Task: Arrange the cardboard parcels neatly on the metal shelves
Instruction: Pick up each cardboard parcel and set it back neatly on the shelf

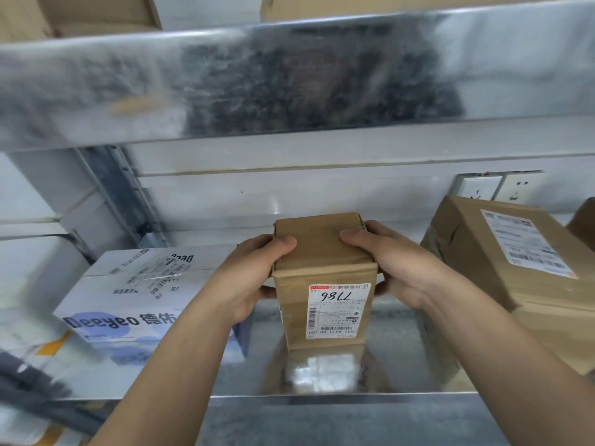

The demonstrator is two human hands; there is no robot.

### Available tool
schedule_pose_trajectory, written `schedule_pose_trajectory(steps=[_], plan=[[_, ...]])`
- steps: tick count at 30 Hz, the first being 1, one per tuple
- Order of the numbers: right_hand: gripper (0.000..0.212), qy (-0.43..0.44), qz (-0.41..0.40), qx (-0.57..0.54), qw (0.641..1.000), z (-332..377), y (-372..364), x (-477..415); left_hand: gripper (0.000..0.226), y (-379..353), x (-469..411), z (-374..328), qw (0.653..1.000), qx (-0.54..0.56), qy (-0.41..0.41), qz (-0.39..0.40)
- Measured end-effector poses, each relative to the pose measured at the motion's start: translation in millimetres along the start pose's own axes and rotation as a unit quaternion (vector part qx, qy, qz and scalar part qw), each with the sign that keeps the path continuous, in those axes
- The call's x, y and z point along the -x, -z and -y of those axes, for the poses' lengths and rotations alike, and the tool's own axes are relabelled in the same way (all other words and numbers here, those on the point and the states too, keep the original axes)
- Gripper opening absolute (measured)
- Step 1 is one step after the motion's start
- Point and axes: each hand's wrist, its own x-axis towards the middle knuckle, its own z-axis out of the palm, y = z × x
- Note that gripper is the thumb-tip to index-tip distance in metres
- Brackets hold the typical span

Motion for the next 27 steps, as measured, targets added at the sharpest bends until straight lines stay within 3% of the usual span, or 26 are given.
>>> schedule_pose_trajectory(steps=[11, 14, 16, 21, 27], plan=[[0.021, 0.028, 0.012, -0.058, 0.998, -0.3, 1.4, 4.9, 0.033, 8.4, -0.1, 3.0, 0.999, 0.01, -0.025, 0.023], [0.02, 0.03, 0.008, -0.12, 0.992, -0.6, 4.6, 6.7, 0.029, 16.8, -6.5, 6.6, 0.997, 0.037, -0.058, -0.032], [0.021, 0.03, 0.009, -0.174, 0.984, -3.7, 7.3, 8.3, 0.044, 18.1, -9.9, 15.6, 0.995, 0.013, -0.075, -0.071], [0.024, 0.048, 0.0, -0.251, 0.967, -18.2, 9.1, 10.5, 0.02, 14.7, -5.4, 39.7, 0.993, -0.029, -0.059, -0.1], [0.032, 0.021, -0.036, -0.307, 0.951, -36.8, 18.8, 11.1, 0.032, 23.8, -8.0, 55.7, 0.996, 0.018, -0.031, -0.087]])
